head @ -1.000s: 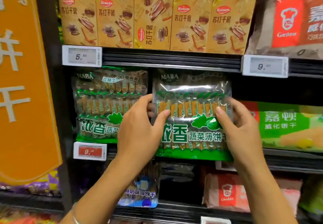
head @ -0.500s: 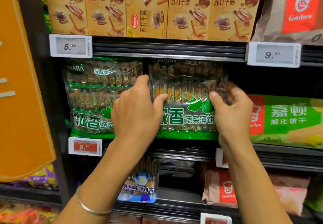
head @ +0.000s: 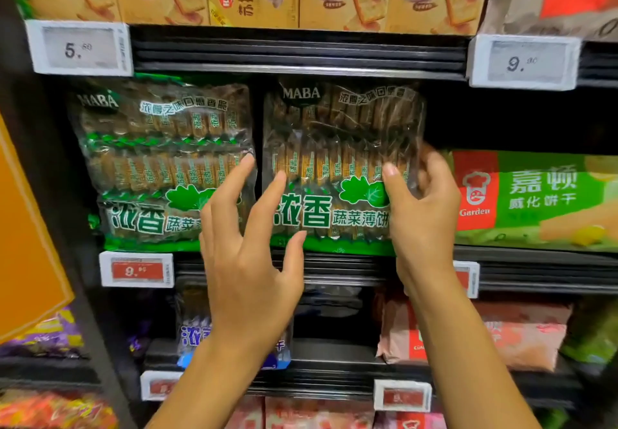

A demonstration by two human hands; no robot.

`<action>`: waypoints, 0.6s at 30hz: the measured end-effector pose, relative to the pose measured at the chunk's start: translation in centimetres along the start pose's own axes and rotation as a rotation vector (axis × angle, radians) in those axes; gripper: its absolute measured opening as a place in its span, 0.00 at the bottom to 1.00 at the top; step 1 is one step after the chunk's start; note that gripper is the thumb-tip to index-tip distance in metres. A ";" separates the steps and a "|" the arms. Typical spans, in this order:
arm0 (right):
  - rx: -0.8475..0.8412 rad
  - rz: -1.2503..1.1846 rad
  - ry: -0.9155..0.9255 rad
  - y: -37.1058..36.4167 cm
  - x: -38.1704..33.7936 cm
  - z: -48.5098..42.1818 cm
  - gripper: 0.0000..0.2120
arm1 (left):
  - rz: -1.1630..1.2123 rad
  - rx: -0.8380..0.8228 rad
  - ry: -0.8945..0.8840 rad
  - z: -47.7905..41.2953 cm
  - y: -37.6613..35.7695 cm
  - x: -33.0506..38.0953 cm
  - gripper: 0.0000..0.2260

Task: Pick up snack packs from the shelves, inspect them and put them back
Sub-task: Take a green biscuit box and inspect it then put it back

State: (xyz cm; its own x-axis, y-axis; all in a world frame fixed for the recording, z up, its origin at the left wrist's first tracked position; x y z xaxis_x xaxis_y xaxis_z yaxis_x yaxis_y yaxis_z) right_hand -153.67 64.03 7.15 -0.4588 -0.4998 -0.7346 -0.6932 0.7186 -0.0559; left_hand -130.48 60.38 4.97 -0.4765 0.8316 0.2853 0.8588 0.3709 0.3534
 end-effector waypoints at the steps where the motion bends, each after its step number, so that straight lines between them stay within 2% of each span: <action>1: 0.025 -0.002 0.003 -0.2 0.0 0.3 0.15 | -0.073 -0.006 0.046 0.1 -0.2 -0.6 0.32; 3: 0.071 -0.012 0.022 -0.7 -0.4 1.0 0.15 | -0.146 -0.006 0.124 0.2 -0.3 -1.6 0.37; 6: 0.046 0.002 0.009 -1.2 -0.4 1.0 0.15 | -0.161 0.003 0.127 0.1 -0.4 -2.2 0.41; 10: -0.099 0.012 -0.068 -0.6 -0.3 1.2 0.19 | -0.122 0.021 0.113 0.7 -1.2 -2.0 0.39; 12: -0.092 0.009 -0.063 1.0 -0.9 2.0 0.20 | -0.074 0.016 0.108 1.3 -1.9 -1.5 0.37; 15: 0.038 0.199 0.123 5.9 -4.1 2.3 0.13 | -0.023 -0.010 0.103 1.9 -3.4 0.0 0.35; 18: 0.137 0.544 0.268 10.9 -6.6 1.0 0.15 | 0.055 -0.036 0.072 2.3 -4.8 3.0 0.30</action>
State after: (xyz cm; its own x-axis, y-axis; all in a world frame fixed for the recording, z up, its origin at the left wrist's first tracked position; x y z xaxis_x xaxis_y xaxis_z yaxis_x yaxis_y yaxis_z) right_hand -157.63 75.61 10.75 -0.8623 -0.1354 -0.4880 -0.2513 0.9510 0.1801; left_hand -135.56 62.07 2.06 -0.4420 0.8178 0.3685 0.8775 0.3091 0.3666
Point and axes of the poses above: each hand's wrist, its own z-axis away from the middle knuckle, its own y-axis out of the back of the hand, x = y × z, the point moved 9 cm from there along -z, towards the middle knuckle, and after that the axes turned 10 degrees about -x, right-handed, at the moved point
